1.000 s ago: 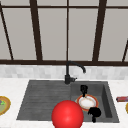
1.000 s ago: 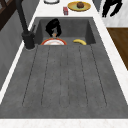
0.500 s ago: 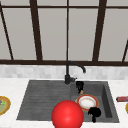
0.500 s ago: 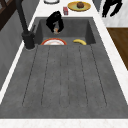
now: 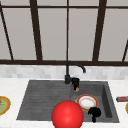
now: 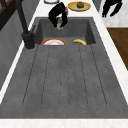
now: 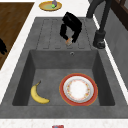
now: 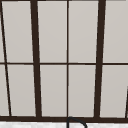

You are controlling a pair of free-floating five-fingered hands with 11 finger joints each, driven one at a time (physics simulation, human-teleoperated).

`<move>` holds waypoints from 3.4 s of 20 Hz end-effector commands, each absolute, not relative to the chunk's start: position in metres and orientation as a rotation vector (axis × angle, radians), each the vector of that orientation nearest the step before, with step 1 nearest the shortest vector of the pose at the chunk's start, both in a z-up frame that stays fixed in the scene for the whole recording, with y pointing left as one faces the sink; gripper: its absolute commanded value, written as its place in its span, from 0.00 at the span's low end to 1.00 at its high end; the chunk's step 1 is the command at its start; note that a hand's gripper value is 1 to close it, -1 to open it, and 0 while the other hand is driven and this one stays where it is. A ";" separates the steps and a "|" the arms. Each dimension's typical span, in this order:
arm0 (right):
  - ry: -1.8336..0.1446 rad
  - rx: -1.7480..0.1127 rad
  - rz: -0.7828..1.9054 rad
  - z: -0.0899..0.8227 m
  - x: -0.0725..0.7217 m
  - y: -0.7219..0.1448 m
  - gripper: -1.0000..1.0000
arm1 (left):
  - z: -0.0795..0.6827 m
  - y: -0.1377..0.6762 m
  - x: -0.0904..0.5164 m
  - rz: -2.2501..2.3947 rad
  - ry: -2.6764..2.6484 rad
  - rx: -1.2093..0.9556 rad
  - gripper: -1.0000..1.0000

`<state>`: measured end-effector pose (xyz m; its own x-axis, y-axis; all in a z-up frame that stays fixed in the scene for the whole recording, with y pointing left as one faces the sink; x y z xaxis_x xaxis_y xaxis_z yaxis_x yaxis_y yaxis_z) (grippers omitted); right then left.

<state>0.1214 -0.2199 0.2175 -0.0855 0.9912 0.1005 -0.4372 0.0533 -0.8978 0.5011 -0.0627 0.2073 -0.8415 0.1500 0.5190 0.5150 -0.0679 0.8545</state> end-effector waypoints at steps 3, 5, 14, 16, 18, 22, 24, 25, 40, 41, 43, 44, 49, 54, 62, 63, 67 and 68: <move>-0.980 -0.765 1.406 0.217 0.121 -0.220 0.50 | 0.250 -0.033 0.486 -1.947 -1.911 -0.755 1.00; -0.980 -0.765 1.406 0.217 0.121 -0.220 0.50 | 0.264 -0.023 0.481 -1.944 -1.908 -0.760 1.00; -0.980 -0.765 1.406 0.217 0.121 -0.220 0.50 | 0.304 0.031 0.463 -1.987 -1.913 -0.729 1.00; -0.980 -0.765 1.406 0.217 0.121 -0.220 0.50 | 0.305 0.043 0.457 -1.990 -1.908 -0.720 1.00; -0.980 -0.765 1.406 0.217 0.121 -0.220 0.50 | 0.307 0.054 0.450 -1.997 -1.900 -0.718 1.00; -0.980 -0.765 1.406 0.217 0.121 -0.220 0.50 | 0.310 0.076 0.436 -2.006 -1.888 -0.717 1.00; -0.980 -0.765 1.406 0.217 0.121 -0.220 0.50 | 0.315 0.089 0.431 -1.994 -1.883 -0.737 1.00; -0.980 -0.765 1.406 0.217 0.121 -0.220 0.50 | 0.320 0.097 0.430 -1.990 -1.878 -0.744 1.00; -0.980 -0.765 1.406 0.217 0.121 -0.220 0.50 | 0.361 0.194 0.395 -1.987 -1.863 -0.737 1.00; -0.980 -0.765 1.406 0.217 0.121 -0.220 0.50 | 0.358 0.197 0.390 -2.001 -1.851 -0.715 1.00; -0.980 -0.765 1.406 0.217 0.121 -0.220 0.50 | 0.349 0.176 0.375 -2.051 -1.878 -0.645 1.00; -0.980 -0.765 1.406 0.217 0.121 -0.220 0.50 | 0.338 0.177 0.370 -2.036 -1.887 -0.624 0.00; -0.980 -0.765 1.406 0.217 0.121 -0.220 0.50 | 0.317 0.153 0.363 -1.994 -1.847 -0.647 0.00; -0.980 -0.765 1.406 0.217 0.121 -0.220 0.50 | 0.282 0.156 0.368 -1.917 -1.841 -0.592 0.00; -0.980 -0.765 1.406 0.217 0.121 -0.220 0.50 | 0.231 0.146 0.366 -1.909 -1.795 -0.673 0.00; -0.980 -0.765 1.406 0.217 0.121 -0.220 0.50 | 0.225 0.146 0.366 -1.906 -1.790 -0.673 0.00; -0.980 -0.765 1.406 0.217 0.121 -0.220 0.50 | 0.194 0.147 0.373 -1.902 -1.826 -0.616 0.00; -0.980 -0.765 1.406 0.217 0.121 -0.220 0.50 | 0.187 0.147 0.374 -1.905 -1.835 -0.610 0.00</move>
<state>0.1214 -0.2199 0.2175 -0.0855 0.9912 0.1005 -0.4372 0.0533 -0.8978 0.3699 0.1468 0.2070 -0.7992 0.0817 0.5955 0.5831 -0.1351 0.8011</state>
